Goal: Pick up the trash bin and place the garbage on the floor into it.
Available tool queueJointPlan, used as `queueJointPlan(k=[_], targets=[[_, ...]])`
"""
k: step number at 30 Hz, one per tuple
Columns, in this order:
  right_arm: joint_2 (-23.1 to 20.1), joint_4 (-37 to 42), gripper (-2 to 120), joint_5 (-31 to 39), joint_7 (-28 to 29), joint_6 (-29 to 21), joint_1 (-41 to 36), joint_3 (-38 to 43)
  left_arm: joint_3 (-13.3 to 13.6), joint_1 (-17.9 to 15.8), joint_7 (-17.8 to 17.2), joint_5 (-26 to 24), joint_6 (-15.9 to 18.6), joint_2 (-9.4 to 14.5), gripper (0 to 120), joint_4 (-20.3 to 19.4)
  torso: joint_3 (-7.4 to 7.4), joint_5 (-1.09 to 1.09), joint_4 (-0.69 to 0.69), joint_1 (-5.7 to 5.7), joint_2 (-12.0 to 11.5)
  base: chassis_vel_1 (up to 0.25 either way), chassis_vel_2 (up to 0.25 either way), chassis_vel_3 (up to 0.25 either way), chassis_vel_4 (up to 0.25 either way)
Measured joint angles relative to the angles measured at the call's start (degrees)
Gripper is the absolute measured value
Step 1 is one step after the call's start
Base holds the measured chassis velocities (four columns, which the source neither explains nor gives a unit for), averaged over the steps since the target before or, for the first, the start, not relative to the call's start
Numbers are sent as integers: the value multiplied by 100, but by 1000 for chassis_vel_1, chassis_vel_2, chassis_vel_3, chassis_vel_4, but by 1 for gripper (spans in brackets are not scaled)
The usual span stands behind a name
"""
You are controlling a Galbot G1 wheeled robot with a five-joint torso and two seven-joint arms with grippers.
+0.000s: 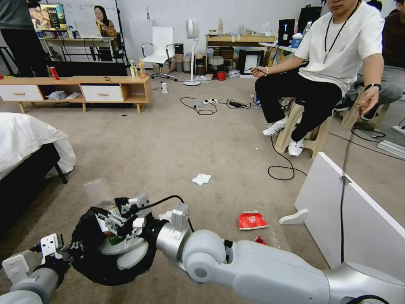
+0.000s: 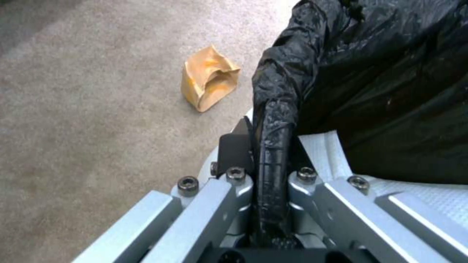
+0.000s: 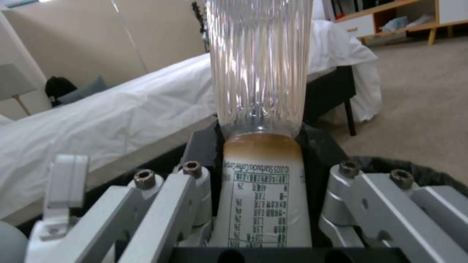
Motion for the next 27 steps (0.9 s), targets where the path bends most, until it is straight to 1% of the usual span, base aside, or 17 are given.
queueJointPlan(k=[19,27], targets=[[13,-322,29,-388,-96,173,-482,-75,63,12,25,19,0,-94,3,-35,0,0,-1,0,0,0,0,0,0],[82,-569,29,-541,-170,280,-605,-168,67,0,41,15,0,-71,3,6,0,0,0,0,0,0,0,0,0]])
